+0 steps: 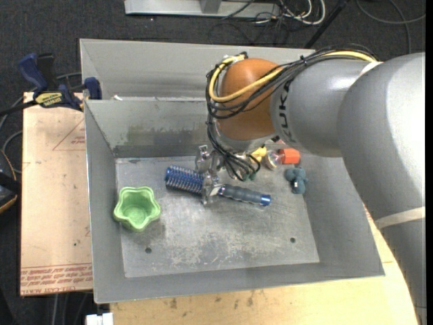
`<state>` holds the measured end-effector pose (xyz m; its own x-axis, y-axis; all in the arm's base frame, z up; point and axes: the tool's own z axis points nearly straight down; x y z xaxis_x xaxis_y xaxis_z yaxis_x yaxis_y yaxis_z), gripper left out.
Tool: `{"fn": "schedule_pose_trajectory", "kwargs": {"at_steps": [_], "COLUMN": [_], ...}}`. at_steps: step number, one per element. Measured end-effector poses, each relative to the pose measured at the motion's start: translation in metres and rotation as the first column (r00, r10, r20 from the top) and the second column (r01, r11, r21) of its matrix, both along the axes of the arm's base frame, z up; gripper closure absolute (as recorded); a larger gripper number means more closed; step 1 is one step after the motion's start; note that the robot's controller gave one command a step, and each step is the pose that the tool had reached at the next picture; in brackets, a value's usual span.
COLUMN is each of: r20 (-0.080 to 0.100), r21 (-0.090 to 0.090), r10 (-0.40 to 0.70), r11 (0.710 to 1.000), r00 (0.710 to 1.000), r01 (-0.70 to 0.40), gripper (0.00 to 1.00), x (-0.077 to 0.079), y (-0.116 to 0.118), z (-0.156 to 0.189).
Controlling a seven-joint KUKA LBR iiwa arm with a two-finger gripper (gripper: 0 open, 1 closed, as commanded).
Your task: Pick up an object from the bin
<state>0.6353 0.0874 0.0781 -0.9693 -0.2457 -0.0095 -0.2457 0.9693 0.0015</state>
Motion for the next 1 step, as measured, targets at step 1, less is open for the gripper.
{"fn": "schedule_pose_trajectory", "kwargs": {"at_steps": [1], "r20": [0.000], "r21": [-0.002], "r10": [0.068], "r11": [0.998], "r00": [0.998], "r01": [-0.068], "gripper": [1.00], "x": [-0.0054], "y": [0.0210], "z": [0.1440]}}
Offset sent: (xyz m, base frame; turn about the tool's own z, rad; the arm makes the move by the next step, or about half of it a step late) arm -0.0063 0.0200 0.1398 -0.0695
